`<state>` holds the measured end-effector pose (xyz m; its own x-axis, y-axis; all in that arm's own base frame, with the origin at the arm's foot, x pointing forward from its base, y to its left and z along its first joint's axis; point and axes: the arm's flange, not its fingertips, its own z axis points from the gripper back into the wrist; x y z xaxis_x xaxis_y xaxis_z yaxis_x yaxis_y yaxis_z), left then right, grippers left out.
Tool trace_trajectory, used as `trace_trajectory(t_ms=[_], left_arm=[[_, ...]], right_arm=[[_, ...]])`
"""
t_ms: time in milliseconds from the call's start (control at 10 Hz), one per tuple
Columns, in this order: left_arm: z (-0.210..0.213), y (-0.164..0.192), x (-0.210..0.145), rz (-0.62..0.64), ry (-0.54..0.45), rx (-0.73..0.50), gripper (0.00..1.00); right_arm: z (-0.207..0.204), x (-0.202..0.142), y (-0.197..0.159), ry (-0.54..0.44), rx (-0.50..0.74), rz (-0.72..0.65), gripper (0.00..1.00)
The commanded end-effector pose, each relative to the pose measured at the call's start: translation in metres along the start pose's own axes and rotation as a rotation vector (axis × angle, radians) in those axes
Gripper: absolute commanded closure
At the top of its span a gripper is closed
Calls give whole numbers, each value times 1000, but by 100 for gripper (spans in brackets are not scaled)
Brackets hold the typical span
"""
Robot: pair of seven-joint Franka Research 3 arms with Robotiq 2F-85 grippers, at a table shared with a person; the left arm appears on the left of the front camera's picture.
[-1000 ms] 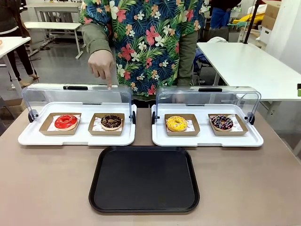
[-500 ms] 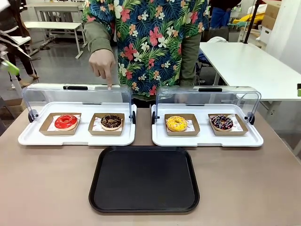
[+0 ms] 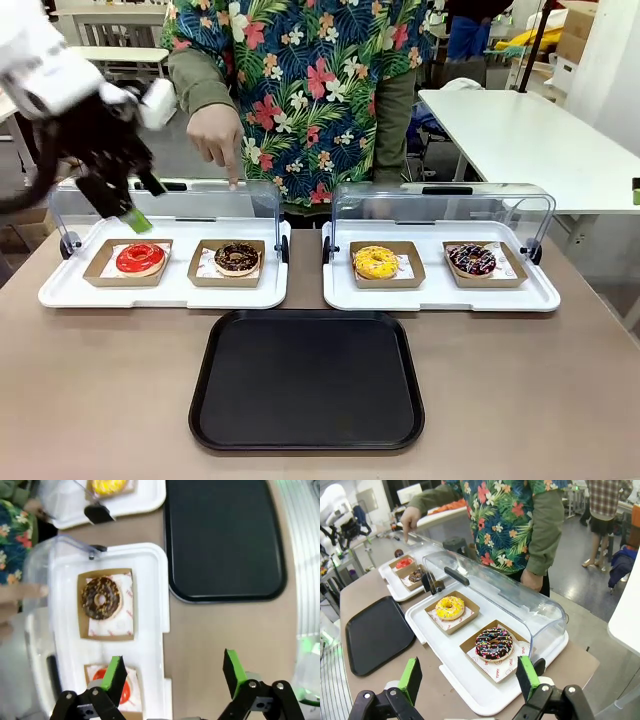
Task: Move the second donut from the left to the tray.
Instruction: Pick up the Paper togo box containing the Donut indicated by the person and place it on the Handle tray.
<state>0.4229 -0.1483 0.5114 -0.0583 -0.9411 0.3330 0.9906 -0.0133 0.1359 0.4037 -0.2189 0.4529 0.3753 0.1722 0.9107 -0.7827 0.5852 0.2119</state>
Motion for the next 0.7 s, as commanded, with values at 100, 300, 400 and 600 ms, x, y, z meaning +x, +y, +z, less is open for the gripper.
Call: trace_trajectory(t_ms=[100,300,400,600], left_arm=[[-58,-3,9,-25,80,53,0],[-94,10,4,-22,142,38,0],[-112,18,1,-17,146,59,0],[-105,6,1,-42,120,35,0]], right_arm=[[0,3,1,-9,2,-3,0],[0,3,1,-9,2,-3,0],[0,3,1,-9,2,-3,0],[0,3,1,-9,2,-3,0]])
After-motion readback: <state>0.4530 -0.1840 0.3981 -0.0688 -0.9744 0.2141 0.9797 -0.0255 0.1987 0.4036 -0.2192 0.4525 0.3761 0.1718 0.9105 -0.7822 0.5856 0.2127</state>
